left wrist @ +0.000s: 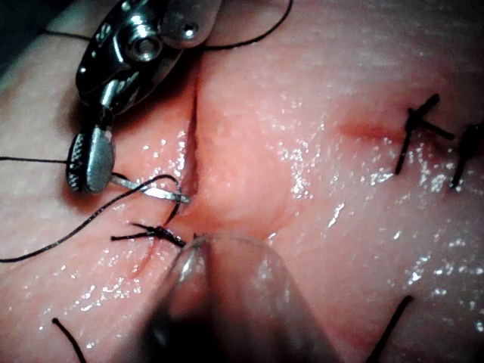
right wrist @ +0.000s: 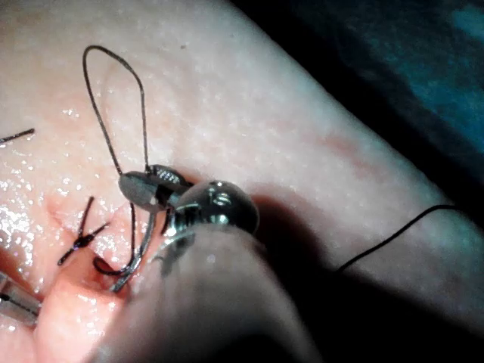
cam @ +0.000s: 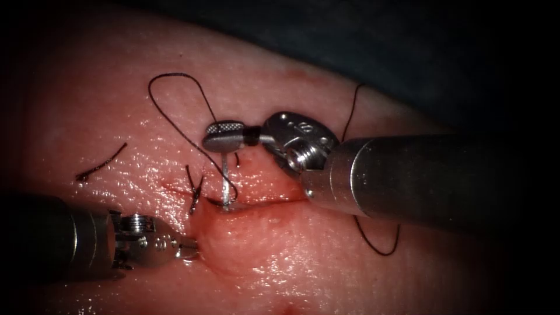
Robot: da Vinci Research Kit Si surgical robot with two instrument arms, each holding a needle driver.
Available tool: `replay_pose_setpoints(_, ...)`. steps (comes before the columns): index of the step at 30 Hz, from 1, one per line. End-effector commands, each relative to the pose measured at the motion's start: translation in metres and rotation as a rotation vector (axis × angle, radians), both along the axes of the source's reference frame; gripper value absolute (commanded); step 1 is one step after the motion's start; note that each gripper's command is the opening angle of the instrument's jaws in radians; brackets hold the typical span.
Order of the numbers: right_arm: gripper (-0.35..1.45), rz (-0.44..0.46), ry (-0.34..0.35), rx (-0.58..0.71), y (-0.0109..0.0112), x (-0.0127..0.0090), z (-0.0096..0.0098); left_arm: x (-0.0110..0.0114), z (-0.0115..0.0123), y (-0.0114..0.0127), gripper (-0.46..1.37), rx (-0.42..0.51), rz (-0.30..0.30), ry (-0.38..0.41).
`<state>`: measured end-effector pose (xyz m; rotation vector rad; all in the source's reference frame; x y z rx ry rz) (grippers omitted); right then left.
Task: Wound Closure
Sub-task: With the right tool throw the needle through the bottom of the cut while the left gripper apposes.
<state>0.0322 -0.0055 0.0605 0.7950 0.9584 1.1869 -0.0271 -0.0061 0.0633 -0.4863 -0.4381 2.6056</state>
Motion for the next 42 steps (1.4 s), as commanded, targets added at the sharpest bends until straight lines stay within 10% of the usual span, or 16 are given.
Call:
replay_pose_setpoints(1, -0.35, 0.074, -0.035, 0.169, 0.0001, 0.0002, -0.0001, 0.0000, 0.0001, 0.0000, -0.35, 0.006, 0.002, -0.004)
replay_pose_setpoints(9, -0.35, 0.335, -0.150, 0.522, -0.0027, 0.0006, 0.0000, 0.0000, 0.0000, 0.0000, -0.35, 0.007, 0.003, -0.004)
replay_pose_setpoints(17, -0.35, 0.348, -0.142, 0.645, -0.0053, 0.0016, -0.0017, 0.0000, 0.0000, 0.0001, -0.35, 0.007, 0.003, -0.004)
replay_pose_setpoints(38, -0.35, 0.383, -0.184, 0.738, -0.0094, 0.0022, -0.0027, 0.0002, -0.0002, 0.0002, -0.35, 0.007, 0.004, -0.006)
replay_pose_setpoints(42, -0.35, 0.318, -0.166, 0.554, -0.0079, 0.0014, -0.0025, 0.0002, -0.0002, 0.0002, -0.35, 0.007, 0.004, -0.006)
